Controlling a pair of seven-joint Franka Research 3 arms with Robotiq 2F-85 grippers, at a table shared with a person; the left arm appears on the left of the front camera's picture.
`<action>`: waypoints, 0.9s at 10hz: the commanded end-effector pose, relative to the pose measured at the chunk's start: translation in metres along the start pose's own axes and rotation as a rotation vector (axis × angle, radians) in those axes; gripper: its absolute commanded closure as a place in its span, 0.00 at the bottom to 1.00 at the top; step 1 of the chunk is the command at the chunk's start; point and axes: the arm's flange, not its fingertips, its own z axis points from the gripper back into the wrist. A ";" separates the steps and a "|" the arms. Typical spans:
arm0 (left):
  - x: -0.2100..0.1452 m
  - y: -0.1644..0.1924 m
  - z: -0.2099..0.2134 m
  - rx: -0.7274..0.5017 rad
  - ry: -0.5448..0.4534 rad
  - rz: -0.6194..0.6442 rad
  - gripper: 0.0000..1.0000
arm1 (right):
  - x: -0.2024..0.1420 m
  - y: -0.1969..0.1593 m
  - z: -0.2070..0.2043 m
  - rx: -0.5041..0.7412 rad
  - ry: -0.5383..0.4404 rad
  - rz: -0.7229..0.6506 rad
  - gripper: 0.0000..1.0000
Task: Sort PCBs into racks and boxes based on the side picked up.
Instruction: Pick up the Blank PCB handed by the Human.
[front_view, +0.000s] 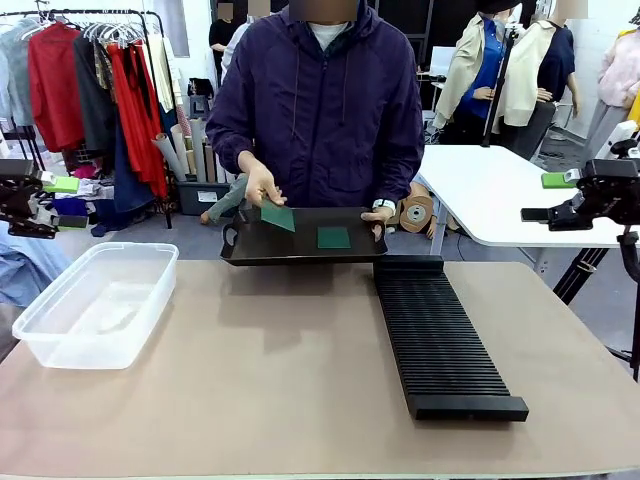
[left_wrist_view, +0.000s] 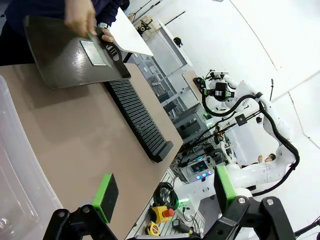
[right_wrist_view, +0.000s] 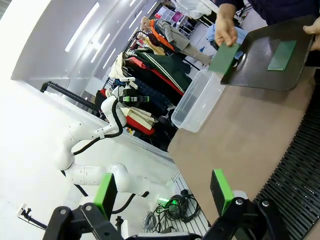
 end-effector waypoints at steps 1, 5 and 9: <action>0.000 -0.001 0.000 0.001 -0.004 0.006 0.00 | -0.001 0.001 0.000 0.007 -0.003 0.004 0.00; 0.000 -0.001 0.000 0.001 -0.004 0.006 0.00 | -0.001 0.001 0.000 0.007 -0.003 0.004 0.00; 0.000 -0.001 0.000 0.001 -0.004 0.006 0.00 | -0.001 0.001 0.000 0.007 -0.003 0.004 0.00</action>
